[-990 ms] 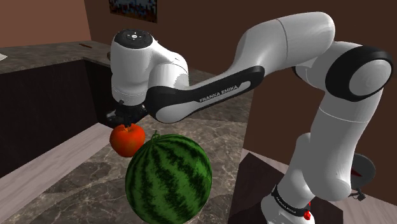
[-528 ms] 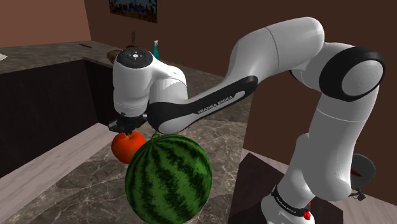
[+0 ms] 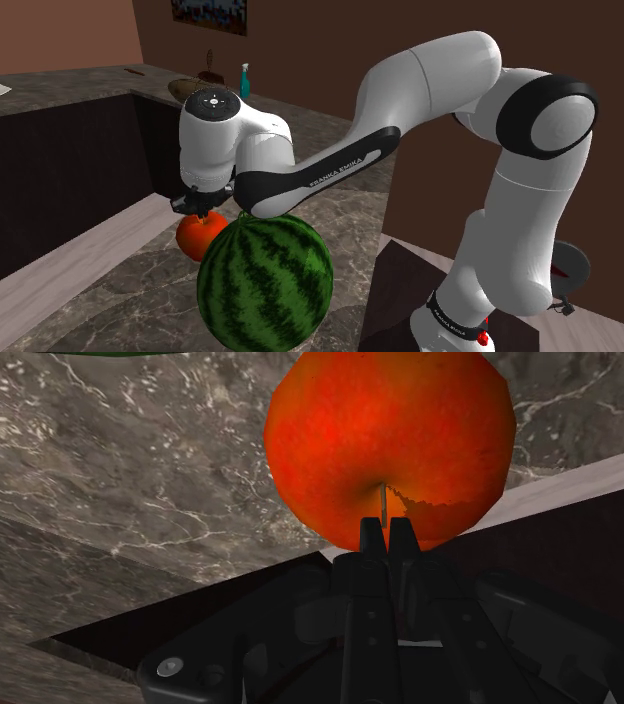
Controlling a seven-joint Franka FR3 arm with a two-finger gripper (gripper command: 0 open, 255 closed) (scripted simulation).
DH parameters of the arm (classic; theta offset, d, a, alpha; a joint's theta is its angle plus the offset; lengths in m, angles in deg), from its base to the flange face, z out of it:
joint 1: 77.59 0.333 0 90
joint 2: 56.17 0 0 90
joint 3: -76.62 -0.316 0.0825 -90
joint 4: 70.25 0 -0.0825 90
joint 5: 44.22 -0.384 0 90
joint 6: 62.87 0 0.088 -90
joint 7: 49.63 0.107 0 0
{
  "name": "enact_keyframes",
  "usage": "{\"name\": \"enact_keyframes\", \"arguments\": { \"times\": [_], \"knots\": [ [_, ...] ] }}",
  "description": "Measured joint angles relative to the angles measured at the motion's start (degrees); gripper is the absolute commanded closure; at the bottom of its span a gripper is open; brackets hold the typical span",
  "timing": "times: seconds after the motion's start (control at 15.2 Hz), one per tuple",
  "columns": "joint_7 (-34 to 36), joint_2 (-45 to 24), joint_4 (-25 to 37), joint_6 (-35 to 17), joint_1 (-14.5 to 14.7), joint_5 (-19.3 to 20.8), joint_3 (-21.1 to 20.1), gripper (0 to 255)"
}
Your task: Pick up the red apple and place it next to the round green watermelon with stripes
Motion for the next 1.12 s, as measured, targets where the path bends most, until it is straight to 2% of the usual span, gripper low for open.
{"name": "enact_keyframes", "arguments": {
  "times": [0.07,0.13,0.53,0.79,1.12],
  "knots": [
    [0.01,-0.01,0.0,-0.01,0.0,0.01,0.0,255],
    [0.01,-0.01,0.0,-0.01,0.0,0.01,0.0,0],
    [0.02,-0.01,0.01,-0.02,0.01,0.02,0.0,0],
    [-1.62,3.54,0.81,3.99,0.34,-2.57,-1.1,0],
    [-1.88,4.64,0.55,4.82,0.43,-3.2,-1.35,0]
  ]
}}
